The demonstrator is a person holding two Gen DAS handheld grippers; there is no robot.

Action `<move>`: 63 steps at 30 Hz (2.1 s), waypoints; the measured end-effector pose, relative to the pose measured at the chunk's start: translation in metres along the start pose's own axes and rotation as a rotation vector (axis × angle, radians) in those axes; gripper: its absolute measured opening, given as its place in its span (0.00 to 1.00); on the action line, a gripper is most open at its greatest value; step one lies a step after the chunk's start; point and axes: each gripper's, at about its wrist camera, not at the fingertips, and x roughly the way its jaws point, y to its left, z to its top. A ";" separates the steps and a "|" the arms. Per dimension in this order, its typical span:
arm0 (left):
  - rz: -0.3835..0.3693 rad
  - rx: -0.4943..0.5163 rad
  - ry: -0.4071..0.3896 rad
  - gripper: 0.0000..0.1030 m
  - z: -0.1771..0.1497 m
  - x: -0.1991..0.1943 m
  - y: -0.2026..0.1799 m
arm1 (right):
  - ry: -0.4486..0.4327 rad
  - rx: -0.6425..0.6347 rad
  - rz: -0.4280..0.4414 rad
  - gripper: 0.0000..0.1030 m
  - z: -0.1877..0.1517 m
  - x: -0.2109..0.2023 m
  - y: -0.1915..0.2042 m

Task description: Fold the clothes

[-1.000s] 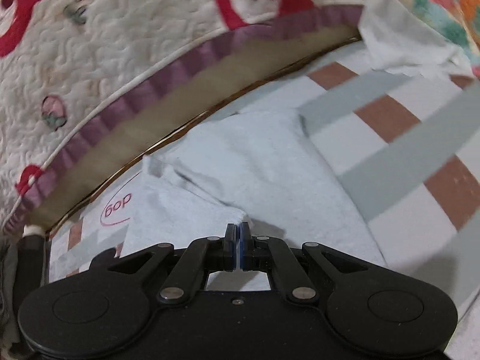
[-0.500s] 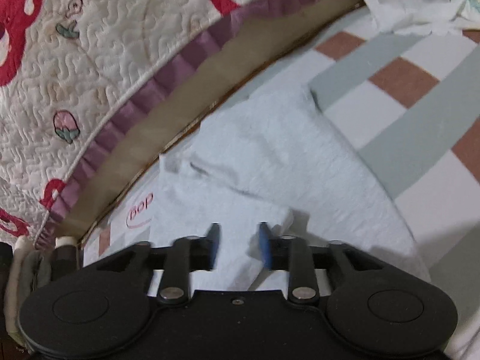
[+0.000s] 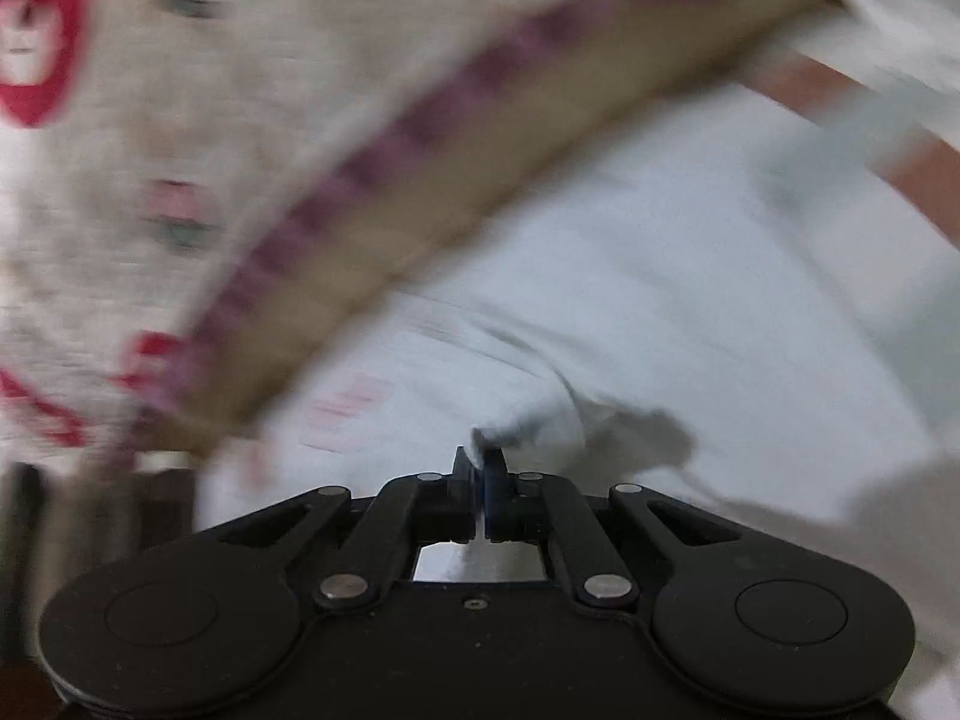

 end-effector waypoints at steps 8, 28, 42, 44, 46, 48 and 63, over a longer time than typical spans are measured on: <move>-0.022 -0.035 -0.129 0.25 0.003 -0.032 0.013 | 0.096 -0.271 0.111 0.05 0.046 0.056 0.134; 0.055 -0.341 -0.144 0.50 -0.013 -0.009 0.087 | 0.214 -0.420 0.126 0.34 0.028 0.195 0.216; 0.170 -0.391 -0.226 0.23 -0.021 -0.077 0.053 | 0.104 -0.403 -0.233 0.36 0.038 0.021 0.018; 0.135 -0.398 -0.200 0.38 -0.032 -0.077 0.038 | 0.101 -0.377 -0.216 0.36 0.031 0.007 0.002; 0.117 -0.369 -0.164 0.48 -0.037 -0.074 0.020 | 0.087 -0.355 -0.203 0.36 0.030 -0.003 -0.004; 0.100 -0.335 -0.127 0.54 -0.041 -0.072 0.002 | 0.065 -0.350 -0.203 0.36 0.033 -0.010 -0.005; 0.078 -0.106 -0.083 0.72 -0.043 -0.108 -0.074 | -0.175 -0.171 -0.321 0.40 0.071 -0.074 -0.102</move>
